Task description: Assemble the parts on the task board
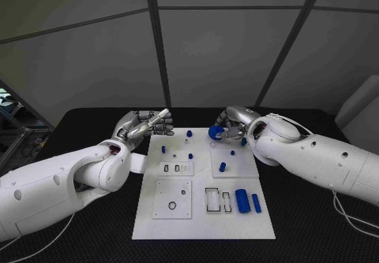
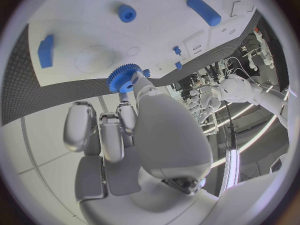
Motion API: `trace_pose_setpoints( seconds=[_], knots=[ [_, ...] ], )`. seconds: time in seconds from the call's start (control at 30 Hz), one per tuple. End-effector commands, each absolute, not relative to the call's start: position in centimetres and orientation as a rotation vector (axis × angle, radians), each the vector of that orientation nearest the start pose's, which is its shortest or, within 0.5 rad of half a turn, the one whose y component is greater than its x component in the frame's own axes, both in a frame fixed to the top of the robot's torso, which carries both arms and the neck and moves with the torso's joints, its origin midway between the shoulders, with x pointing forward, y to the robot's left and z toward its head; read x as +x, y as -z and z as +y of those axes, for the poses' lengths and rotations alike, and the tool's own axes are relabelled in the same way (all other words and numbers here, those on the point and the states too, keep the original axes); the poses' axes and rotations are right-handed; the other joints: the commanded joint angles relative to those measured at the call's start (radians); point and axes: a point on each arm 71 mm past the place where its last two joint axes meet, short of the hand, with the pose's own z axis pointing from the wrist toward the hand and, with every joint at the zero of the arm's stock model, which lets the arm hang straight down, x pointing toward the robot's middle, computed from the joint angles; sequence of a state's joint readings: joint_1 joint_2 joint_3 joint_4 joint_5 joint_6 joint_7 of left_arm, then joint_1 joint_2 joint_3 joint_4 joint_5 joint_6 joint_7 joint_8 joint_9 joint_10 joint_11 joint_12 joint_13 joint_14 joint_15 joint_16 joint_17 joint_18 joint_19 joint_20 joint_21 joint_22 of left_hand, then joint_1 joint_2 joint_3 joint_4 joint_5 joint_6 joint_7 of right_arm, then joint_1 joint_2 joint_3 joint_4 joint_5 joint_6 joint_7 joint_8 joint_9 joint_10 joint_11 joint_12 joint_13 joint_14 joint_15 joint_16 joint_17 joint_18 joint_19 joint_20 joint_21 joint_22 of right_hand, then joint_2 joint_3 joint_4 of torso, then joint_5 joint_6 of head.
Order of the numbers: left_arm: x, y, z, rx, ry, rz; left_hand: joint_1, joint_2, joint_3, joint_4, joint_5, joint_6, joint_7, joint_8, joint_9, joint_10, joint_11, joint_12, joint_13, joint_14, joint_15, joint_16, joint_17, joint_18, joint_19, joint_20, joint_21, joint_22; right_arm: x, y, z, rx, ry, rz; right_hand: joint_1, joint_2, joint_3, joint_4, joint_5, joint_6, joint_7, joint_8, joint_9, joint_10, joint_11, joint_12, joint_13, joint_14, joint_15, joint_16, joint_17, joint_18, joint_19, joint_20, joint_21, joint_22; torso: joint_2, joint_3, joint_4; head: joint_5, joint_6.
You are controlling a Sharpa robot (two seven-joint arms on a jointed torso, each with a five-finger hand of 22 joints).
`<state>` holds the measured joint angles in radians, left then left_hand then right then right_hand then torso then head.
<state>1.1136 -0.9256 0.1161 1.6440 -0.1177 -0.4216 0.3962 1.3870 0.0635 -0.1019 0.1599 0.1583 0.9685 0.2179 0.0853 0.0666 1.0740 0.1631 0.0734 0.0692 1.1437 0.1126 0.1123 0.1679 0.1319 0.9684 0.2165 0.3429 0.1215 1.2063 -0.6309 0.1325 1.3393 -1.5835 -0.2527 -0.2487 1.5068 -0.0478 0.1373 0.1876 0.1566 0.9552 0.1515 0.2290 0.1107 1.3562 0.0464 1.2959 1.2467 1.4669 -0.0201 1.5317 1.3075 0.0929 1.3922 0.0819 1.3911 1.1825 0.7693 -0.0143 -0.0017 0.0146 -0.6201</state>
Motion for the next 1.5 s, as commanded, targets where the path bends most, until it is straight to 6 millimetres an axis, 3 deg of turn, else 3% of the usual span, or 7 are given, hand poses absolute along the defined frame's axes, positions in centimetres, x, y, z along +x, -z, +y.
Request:
trace_pose_setpoints(
  seconds=[0.03,0.37,0.63,0.8,1.03,1.5],
  knots=[
    [47.3,14.7,22.1,-1.036,1.538,1.302,-0.001,0.006,0.001,-0.003,-0.006,-0.003,0.007,-0.005,-0.001,-0.005,0.005,-0.005,-0.001,-0.001,0.003,-0.006,0.001,0.05,0.005,0.003,-0.007,-0.001,53.2,12.5,-14.1,-0.146,-0.551,1.497,-0.001,0.008,0.005,-0.003,0.003,0.031,-0.02,0.004,0.008,0.003,-0.001,0.005,-0.001,0.086,-0.007,0.004,0.181,-0.019,0.006,-0.001,0.007,0.002,0.0,-0.0003,0.0006,0.001,0.002],
    [47.6,14.8,22.7,-1.038,1.523,1.29,0.001,0.007,0.002,-0.004,-0.006,-0.004,0.007,-0.006,-0.001,-0.006,0.005,-0.006,-0.001,-0.002,0.003,-0.008,0.001,0.05,0.004,0.003,-0.007,-0.002,52.0,12.0,-9.0,-0.229,-0.612,1.462,-0.007,0.004,0.005,-0.004,0.004,0.03,-0.02,0.0,0.006,0.002,-0.001,0.005,0.0,0.087,-0.007,0.004,0.182,-0.02,0.008,-0.001,0.01,0.007,0.002,-0.0006,0.0032,0.009,0.004],
    [47.8,14.9,22.8,-1.038,1.517,1.284,0.001,0.007,0.002,-0.004,-0.006,-0.004,0.007,-0.006,-0.001,-0.006,0.005,-0.006,-0.001,-0.002,0.003,-0.008,0.001,0.05,0.004,0.003,-0.007,-0.002,52.3,12.8,-6.8,-0.253,-0.622,1.473,-0.01,0.002,0.006,-0.004,0.005,0.029,-0.019,-0.003,0.004,0.001,0.0,0.004,-0.001,0.087,-0.007,0.005,0.185,-0.021,0.01,-0.002,0.012,0.011,0.004,0.0013,0.0016,0.012,0.003],
    [47.9,14.9,22.6,-1.037,1.52,1.284,0.001,0.007,0.002,-0.004,-0.006,-0.004,0.007,-0.006,-0.001,-0.006,0.005,-0.006,-0.001,-0.002,0.003,-0.008,0.001,0.05,0.004,0.003,-0.007,-0.002,52.7,13.2,-5.9,-0.257,-0.617,1.482,-0.016,-0.001,0.008,-0.005,0.006,0.024,-0.017,-0.01,0.001,-0.001,0.001,0.002,-0.002,0.087,-0.006,0.005,0.184,-0.021,0.01,-0.001,0.012,0.011,0.003,0.0027,0.0005,0.016,0.0],
    [47.9,14.9,22.4,-1.036,1.524,1.285,0.001,0.007,0.002,-0.004,-0.006,-0.004,0.007,-0.006,-0.001,-0.006,0.005,-0.006,-0.001,-0.002,0.003,-0.008,0.001,0.05,0.004,0.003,-0.007,-0.002,53.2,13.8,-5.4,-0.265,-0.597,1.506,-0.022,-0.005,0.009,-0.005,0.007,0.021,-0.014,-0.016,-0.001,-0.005,0.003,-0.001,-0.006,0.087,-0.004,0.005,0.185,-0.021,0.009,0.0,0.011,0.01,0.001,0.0009,0.0009,0.015,-0.002],
    [47.9,14.9,22.4,-1.036,1.526,1.285,0.001,0.007,0.002,-0.004,-0.006,-0.004,0.007,-0.006,-0.001,-0.006,0.005,-0.006,-0.001,-0.002,0.003,-0.008,0.001,0.05,0.004,0.003,-0.007,-0.002,53.2,15.2,-4.8,-0.326,-0.578,1.557,-0.031,-0.012,0.011,-0.006,0.005,0.015,-0.01,-0.026,-0.005,-0.011,0.007,-0.007,-0.01,0.086,-0.001,0.004,0.182,-0.021,0.007,0.002,0.01,0.008,0.002,0.0017,0.0002,0.018,-0.006]
  ],
)
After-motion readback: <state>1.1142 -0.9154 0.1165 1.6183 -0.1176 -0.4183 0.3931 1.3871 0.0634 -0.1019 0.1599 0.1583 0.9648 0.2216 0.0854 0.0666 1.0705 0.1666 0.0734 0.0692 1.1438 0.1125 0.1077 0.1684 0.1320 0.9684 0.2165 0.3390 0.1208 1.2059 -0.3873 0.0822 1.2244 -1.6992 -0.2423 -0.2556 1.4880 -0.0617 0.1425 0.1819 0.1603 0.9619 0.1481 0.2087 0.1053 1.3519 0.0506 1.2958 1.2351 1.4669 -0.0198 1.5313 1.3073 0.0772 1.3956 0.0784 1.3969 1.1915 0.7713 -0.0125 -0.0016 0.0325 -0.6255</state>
